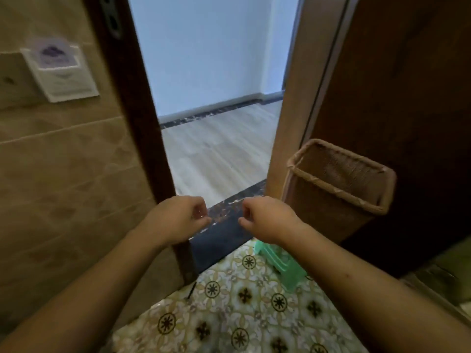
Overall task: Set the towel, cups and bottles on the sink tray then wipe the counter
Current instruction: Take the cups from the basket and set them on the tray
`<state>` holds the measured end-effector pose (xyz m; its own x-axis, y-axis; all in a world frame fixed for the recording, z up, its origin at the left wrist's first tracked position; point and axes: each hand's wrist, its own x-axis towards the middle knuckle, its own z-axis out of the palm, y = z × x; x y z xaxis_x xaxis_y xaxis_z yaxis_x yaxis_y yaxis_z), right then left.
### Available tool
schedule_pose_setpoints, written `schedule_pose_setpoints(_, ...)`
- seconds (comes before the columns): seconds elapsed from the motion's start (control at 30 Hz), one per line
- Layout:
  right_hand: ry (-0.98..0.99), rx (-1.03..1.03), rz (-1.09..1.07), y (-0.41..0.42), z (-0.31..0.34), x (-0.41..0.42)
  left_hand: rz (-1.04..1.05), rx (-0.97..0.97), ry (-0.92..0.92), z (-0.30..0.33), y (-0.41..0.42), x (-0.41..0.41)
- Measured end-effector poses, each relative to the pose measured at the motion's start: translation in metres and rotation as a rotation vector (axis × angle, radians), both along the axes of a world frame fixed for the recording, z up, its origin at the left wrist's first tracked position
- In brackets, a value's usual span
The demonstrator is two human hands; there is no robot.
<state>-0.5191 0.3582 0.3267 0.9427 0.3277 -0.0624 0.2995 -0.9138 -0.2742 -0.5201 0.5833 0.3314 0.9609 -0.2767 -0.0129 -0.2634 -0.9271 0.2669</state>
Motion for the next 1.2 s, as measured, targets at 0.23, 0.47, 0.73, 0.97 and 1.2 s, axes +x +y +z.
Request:
schedule_pose_setpoints(0.23, 0.043, 0.000, -0.348, -0.154, -0.013, -0.009, -0.338, 0.026, 0.017, -0.006, -0.158, 0.063)
schedule_pose_setpoints(0.47, 0.104, -0.055, -0.557, -0.252, -0.036, 0.028, -0.537, 0.002, 0.103, -0.031, -0.278, 0.154)
schedule_pose_setpoints(0.73, 0.213, -0.084, -0.646, -0.337, -0.047, 0.146, -0.583, -0.095, 0.255, -0.072, -0.380, 0.307)
schedule_pose_setpoints(0.97, 0.285, -0.077, -0.720, -0.395, -0.061, 0.243, -0.594, -0.053, 0.339, -0.103, -0.436, 0.410)
schedule_pose_setpoints(1.2, 0.367, -0.027, -0.712, -0.447, -0.101, 0.298, -0.598, 0.068, 0.457, -0.137, -0.483, 0.454)
